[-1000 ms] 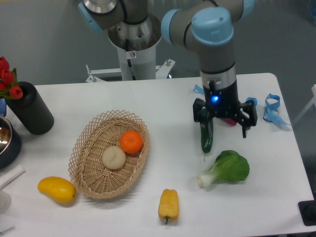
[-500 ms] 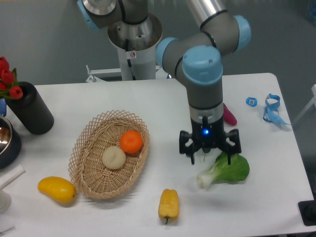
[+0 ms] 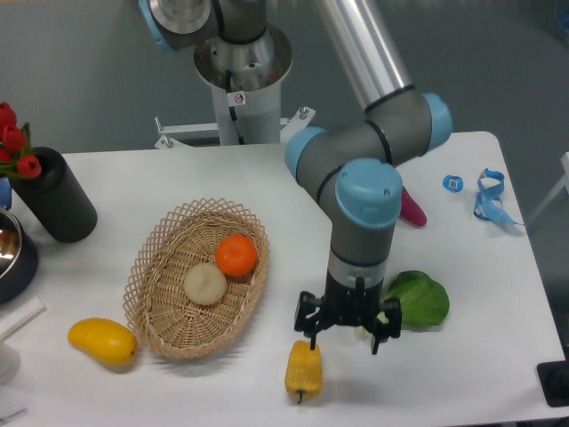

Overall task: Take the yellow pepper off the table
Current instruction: 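Move the open gripper over the yellow bell pepper, then lower the gripper around the yellow bell pepper and close it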

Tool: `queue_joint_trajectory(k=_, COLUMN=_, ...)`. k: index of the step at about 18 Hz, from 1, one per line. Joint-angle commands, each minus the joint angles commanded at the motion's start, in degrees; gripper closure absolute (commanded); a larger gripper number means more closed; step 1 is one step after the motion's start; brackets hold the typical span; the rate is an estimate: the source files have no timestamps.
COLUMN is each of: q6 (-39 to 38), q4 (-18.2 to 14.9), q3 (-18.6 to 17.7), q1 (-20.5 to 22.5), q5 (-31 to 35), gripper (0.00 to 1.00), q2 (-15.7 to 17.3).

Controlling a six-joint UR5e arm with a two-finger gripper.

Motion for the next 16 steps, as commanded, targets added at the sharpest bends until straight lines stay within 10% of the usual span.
queue_joint_trajectory(k=16, q6=0.6, q4=2.0, q3=-0.5, q1=-2.1, q5=0.6, gripper=0.00, q2=-3.8)
